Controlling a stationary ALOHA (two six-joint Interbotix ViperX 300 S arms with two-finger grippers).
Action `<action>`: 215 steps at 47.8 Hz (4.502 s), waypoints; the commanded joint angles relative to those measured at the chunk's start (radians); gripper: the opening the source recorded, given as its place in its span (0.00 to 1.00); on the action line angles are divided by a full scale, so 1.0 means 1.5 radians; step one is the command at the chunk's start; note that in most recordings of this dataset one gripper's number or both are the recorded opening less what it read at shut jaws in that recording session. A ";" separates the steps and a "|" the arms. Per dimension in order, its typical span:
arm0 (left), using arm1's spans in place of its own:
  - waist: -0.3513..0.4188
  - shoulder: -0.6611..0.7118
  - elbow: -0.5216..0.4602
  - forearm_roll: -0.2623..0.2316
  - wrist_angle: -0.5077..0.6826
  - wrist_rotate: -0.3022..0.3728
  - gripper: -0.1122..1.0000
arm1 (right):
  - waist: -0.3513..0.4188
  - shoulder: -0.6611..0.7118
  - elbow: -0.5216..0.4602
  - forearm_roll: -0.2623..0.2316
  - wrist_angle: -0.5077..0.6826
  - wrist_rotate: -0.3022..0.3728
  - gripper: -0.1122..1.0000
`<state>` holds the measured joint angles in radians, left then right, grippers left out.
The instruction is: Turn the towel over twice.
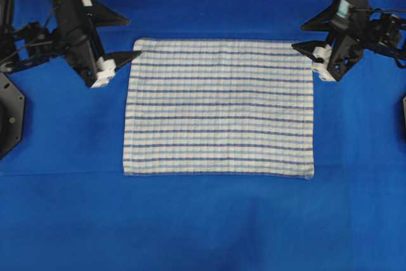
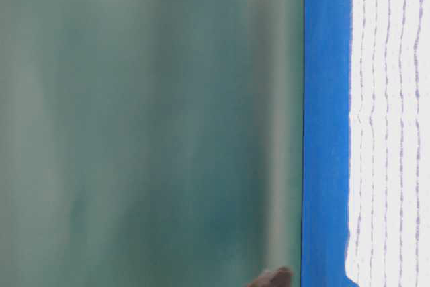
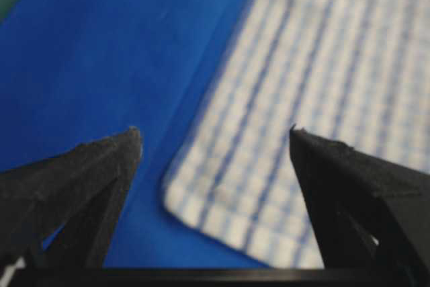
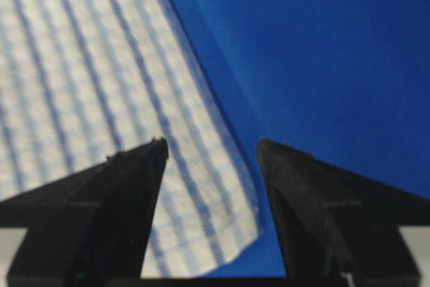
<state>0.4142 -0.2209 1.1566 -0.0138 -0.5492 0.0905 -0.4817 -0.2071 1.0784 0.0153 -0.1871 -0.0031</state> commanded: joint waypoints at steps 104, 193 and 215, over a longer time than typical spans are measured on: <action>0.149 -0.093 -0.219 -0.004 0.138 0.090 0.13 | -0.180 -0.131 -0.226 -0.025 0.156 -0.102 0.13; -0.306 -0.175 -0.007 -0.004 0.213 -0.052 0.13 | 0.351 -0.226 -0.057 -0.004 0.313 0.151 0.13; -0.369 -0.108 -0.019 -0.004 0.213 -0.094 0.14 | 0.427 -0.159 -0.059 -0.004 0.289 0.195 0.13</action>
<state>-0.1365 -0.3820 1.1459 -0.0184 -0.2240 -0.0522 0.1549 -0.4449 1.0078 0.0077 0.2531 0.2930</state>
